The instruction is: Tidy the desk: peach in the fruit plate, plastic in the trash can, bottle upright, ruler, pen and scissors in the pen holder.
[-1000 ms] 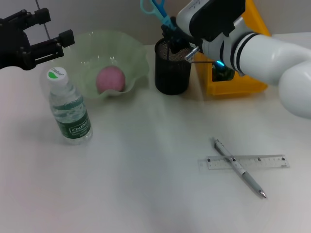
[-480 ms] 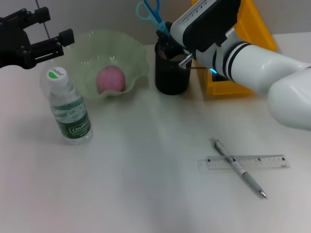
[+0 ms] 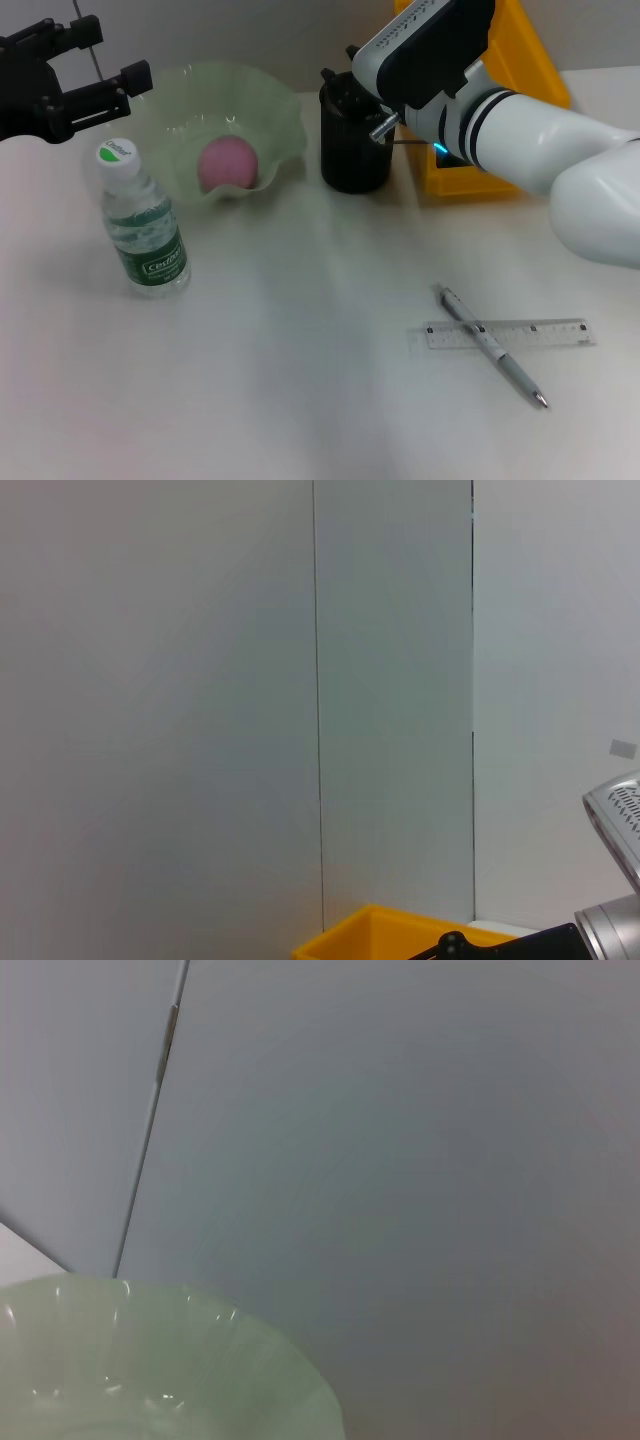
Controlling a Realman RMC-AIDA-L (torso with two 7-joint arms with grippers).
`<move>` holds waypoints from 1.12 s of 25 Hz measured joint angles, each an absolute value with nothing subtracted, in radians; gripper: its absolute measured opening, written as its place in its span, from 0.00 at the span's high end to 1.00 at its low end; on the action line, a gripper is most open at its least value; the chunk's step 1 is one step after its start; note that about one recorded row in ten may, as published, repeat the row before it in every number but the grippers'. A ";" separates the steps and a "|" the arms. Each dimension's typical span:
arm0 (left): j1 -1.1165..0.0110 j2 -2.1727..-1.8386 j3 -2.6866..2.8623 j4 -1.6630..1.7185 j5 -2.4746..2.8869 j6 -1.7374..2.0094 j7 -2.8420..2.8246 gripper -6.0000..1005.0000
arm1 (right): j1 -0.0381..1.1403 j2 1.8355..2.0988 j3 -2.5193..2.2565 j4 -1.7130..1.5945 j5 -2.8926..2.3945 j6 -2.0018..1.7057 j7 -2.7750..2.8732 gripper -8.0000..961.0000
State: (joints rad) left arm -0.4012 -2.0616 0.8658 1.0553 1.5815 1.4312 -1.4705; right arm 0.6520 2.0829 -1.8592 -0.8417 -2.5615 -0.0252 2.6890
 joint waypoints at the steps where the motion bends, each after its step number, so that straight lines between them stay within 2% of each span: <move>1: -0.400 -2.062 0.866 1.055 1.580 1.431 -1.469 0.20 | 0.652 2.083 -1.859 -0.842 -2.562 -0.025 2.689 0.65; 11: -0.395 -2.063 0.863 1.055 1.577 1.431 -1.468 0.20 | 0.551 2.080 -1.867 -1.085 -2.569 -0.154 2.680 0.61; 21: -0.394 -2.062 0.855 1.042 1.574 1.429 -1.465 0.20 | 0.495 2.079 -1.716 -1.427 -2.534 -0.664 2.661 0.55; 28: -0.391 -2.063 0.846 1.041 1.572 1.435 -1.455 0.20 | 0.545 2.078 -1.484 -1.448 -2.207 -1.081 2.368 0.50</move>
